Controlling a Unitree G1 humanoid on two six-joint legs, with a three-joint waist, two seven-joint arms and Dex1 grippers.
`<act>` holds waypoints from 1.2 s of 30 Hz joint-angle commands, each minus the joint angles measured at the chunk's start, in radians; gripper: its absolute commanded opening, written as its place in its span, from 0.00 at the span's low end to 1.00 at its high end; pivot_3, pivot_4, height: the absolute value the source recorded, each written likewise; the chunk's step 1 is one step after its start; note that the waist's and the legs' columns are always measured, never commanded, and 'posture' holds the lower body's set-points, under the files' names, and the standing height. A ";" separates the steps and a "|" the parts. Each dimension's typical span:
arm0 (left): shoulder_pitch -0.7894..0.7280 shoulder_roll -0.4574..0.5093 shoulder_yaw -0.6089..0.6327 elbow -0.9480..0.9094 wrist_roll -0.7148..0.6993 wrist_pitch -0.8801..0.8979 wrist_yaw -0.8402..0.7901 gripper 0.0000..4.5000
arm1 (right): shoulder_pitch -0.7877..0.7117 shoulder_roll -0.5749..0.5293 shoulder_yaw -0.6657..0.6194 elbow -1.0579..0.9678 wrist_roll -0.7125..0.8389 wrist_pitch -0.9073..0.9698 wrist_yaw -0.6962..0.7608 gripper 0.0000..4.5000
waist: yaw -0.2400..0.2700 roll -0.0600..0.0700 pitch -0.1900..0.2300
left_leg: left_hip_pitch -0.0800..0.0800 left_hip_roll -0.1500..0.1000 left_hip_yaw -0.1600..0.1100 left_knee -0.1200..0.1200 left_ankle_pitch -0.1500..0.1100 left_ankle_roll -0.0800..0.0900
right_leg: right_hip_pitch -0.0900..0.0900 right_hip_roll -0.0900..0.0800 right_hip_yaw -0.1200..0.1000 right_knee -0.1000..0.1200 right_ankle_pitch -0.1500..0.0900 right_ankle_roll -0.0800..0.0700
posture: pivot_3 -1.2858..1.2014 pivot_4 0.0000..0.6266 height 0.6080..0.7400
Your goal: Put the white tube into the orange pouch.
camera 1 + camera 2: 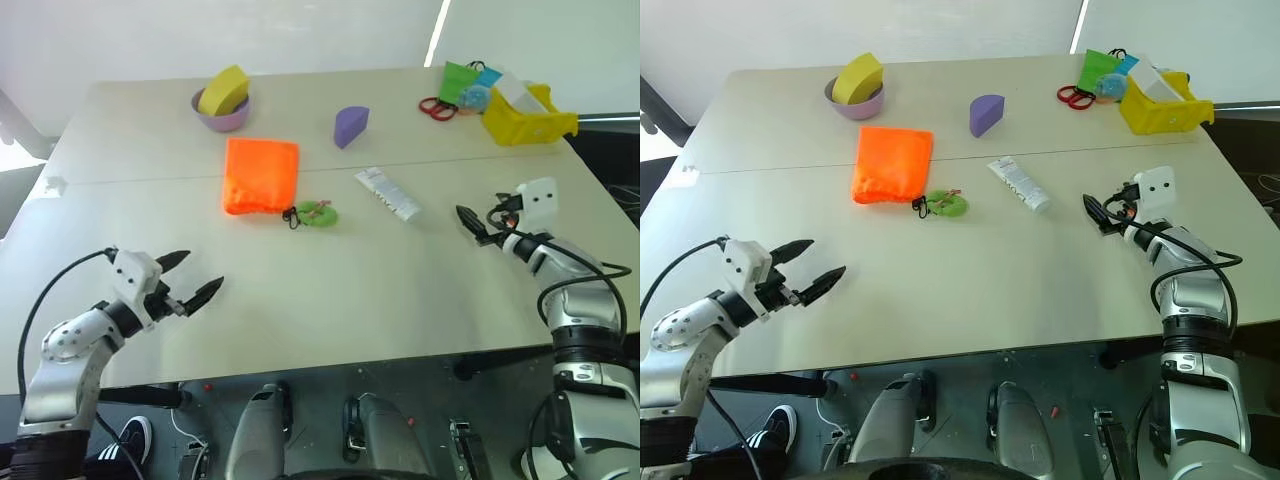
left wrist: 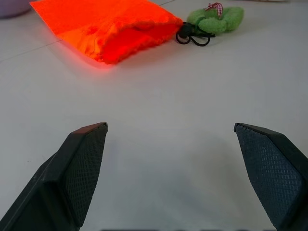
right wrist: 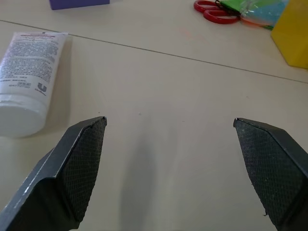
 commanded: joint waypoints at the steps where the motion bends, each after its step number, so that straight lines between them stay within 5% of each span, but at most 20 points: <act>1: 0.000 -0.001 0.022 -0.033 -0.005 -0.015 0.016 1.00 | -0.034 -0.021 -0.018 0.017 -0.015 -0.047 -0.011 0.98 | 0.000 0.000 0.000 | 0.000 0.000 0.000 0.000 0.000 0.000 | 0.000 0.000 0.000 0.000 0.000 0.000 | 0.52 0.24 1.00; 27: -0.083 -0.021 0.012 0.056 0.056 -0.138 0.078 1.00 | -0.035 -0.008 0.004 0.007 -0.023 -0.057 0.020 0.98 | 0.000 0.000 0.000 | 0.001 0.002 0.010 0.000 -0.001 0.002 | -0.002 0.001 0.006 0.001 0.002 0.004 | 0.52 0.24 1.00; 36: -0.254 -0.010 -0.106 0.152 0.290 -0.291 0.180 1.00 | 0.140 -0.034 0.107 -0.384 0.118 0.010 0.356 0.98 | 0.004 0.000 -0.001 | 0.001 0.003 0.013 0.001 -0.001 0.004 | -0.002 0.001 0.008 0.001 0.005 0.009 | 0.52 0.24 1.00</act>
